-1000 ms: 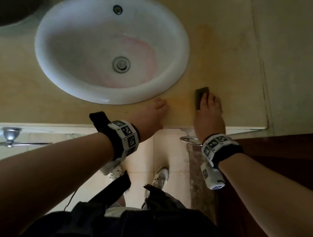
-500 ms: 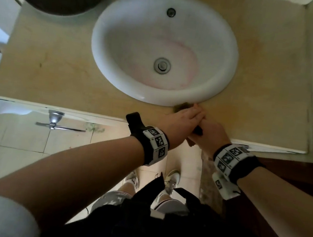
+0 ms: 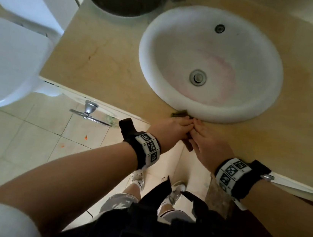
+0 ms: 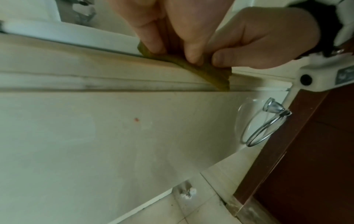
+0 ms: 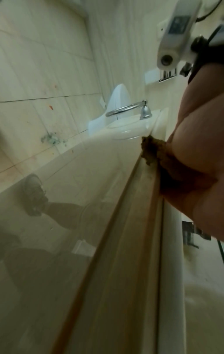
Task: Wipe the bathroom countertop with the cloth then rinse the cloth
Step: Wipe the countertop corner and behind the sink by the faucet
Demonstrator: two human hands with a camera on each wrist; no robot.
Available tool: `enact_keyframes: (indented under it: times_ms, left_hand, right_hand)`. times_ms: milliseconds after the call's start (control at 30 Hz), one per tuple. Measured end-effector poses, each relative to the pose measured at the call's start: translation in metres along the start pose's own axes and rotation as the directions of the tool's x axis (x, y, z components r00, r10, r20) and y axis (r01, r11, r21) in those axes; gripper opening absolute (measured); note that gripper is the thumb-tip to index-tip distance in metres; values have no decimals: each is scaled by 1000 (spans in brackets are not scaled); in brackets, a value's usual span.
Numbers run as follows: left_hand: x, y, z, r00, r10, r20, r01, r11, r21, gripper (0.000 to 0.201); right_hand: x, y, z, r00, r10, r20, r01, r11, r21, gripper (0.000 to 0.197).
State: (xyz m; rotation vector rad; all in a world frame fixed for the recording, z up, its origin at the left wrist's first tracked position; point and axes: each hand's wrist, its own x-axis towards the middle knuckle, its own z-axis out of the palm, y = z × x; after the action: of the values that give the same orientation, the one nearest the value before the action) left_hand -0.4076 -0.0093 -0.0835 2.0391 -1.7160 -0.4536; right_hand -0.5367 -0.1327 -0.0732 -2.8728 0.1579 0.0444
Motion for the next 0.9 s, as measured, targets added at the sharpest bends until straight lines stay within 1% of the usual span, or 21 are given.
enact_keyframes:
  times_ms: [67,100,167,200,233,267,300,367,400,467,500,533,600,633,667,733,767,800,833,900]
  left_hand:
    - [-16,-9,-7,999,-30,-39,32,997,64,40]
    - [-23,-14,-12,998,-45,-35,48,994,99,42]
    - [-35,-28,-24,994,-91,-60,100,982,159,39]
    - [-39,-35,-32,988,-142,-66,150,977,150,35]
    - [-43,-48,-42,970,-234,-62,241,960,141,35]
    - [-48,-62,-53,939,-333,-84,342,928,147,37]
    - [-53,-77,-67,893,-442,-84,450,880,151,39]
    - [-62,-105,-88,780,-611,-136,626,763,160,40]
    - [-65,-118,-95,734,-661,-157,679,719,145,40]
    - [-63,-125,-96,665,-731,-151,747,652,129,42]
    - [-57,-120,-92,656,-743,-135,755,644,122,44]
    - [-50,-111,-84,680,-725,-111,733,669,122,45]
    - [-35,-87,-61,781,-623,-24,620,772,137,46]
    - [-30,-78,-53,821,-570,15,564,815,133,46]
    - [-28,-74,-49,840,-541,30,533,836,131,46]
    - [-34,-86,-57,847,-529,47,518,842,147,46]
    - [-40,-97,-66,836,-548,21,537,826,169,46]
    - [-49,-115,-74,813,-581,-42,577,795,188,45]
    - [-58,-134,-87,767,-635,-90,639,744,197,45]
    - [-79,-179,-116,665,-734,-136,742,631,226,43]
  right_hand:
    - [7,-9,6,997,-42,69,41,999,18,44]
    - [11,-11,6,995,-54,88,50,998,43,47]
    - [19,-12,1,994,-61,93,53,995,82,49]
    - [21,-10,-2,994,-67,86,59,995,83,48]
    - [24,-10,-2,992,-86,90,79,994,77,47]
    - [26,-10,-2,988,-109,107,102,992,67,45]
    - [27,-10,-1,983,-132,126,127,991,52,45]
    - [30,-12,3,974,-156,164,156,988,13,48]
    - [33,-15,4,971,-153,184,157,988,-4,51]
    - [37,-20,6,969,-150,197,161,986,-41,54]
    - [39,-21,7,968,-153,201,167,984,-58,55]
    - [41,-23,8,965,-155,210,174,982,-75,56]
    - [46,-26,8,961,-161,223,187,978,-98,58]
    - [47,-27,7,962,-154,225,183,977,-112,59]
    - [49,-29,6,961,-149,233,182,976,-123,60]
    - [50,-29,4,956,-147,254,184,975,-127,61]
    - [50,-29,5,953,-151,264,186,976,-112,60]
    - [50,-29,5,951,-152,270,184,978,-97,59]
    - [50,-29,6,951,-145,272,174,981,-83,57]
    - [50,-29,6,954,-136,267,155,987,-50,64]
